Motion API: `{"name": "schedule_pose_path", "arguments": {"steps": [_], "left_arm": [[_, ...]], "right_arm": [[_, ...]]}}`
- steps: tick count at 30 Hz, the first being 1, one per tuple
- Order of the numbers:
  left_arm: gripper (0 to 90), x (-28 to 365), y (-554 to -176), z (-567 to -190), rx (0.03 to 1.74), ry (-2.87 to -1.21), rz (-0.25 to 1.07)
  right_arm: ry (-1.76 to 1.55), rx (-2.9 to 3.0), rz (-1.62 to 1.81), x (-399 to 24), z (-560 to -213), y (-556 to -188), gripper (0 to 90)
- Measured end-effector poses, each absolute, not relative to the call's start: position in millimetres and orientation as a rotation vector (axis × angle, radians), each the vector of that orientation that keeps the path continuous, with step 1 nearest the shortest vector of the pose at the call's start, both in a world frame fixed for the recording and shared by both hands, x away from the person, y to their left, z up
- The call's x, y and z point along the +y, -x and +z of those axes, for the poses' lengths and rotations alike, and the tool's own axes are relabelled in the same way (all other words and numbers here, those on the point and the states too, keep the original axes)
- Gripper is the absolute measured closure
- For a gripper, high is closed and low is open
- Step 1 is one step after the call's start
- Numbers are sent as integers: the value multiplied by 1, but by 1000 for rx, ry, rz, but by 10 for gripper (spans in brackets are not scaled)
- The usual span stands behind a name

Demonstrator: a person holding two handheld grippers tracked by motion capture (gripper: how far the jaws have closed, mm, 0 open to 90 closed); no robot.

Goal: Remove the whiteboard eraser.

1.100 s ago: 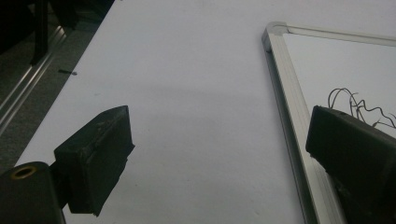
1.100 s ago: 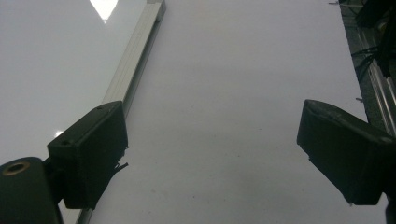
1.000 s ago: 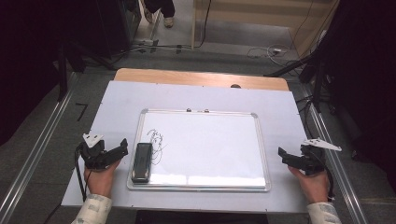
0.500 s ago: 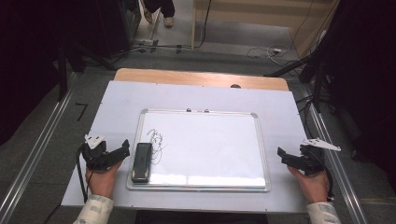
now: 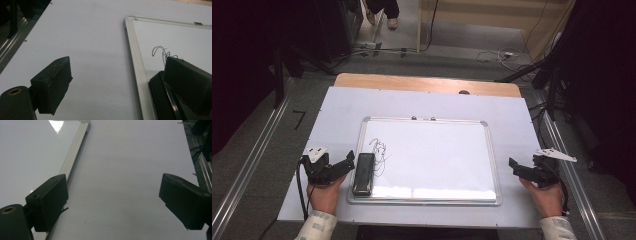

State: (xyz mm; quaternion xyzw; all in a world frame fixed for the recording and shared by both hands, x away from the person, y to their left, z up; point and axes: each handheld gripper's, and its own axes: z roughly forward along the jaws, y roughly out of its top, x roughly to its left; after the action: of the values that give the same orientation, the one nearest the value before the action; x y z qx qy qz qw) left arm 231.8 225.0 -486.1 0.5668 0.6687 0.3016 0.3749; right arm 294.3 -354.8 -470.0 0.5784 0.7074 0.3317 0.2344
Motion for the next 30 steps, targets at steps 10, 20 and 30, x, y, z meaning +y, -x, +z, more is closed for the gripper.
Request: {"name": "schedule_pose_path", "arguments": {"steps": [10, 20, 30], "left_arm": [[85, 213, -229, -484, 1697, -1466, 765], [85, 197, -226, -483, 1671, -1494, 743], [85, 184, -227, -486, 1663, -1538, 728]], "right_arm": [[-1587, 1944, 913, -355, -469, -294, 72], [-1588, 1945, 911, -355, -469, -294, 72], [-1584, 1944, 912, -354, -469, -293, 72]]}}
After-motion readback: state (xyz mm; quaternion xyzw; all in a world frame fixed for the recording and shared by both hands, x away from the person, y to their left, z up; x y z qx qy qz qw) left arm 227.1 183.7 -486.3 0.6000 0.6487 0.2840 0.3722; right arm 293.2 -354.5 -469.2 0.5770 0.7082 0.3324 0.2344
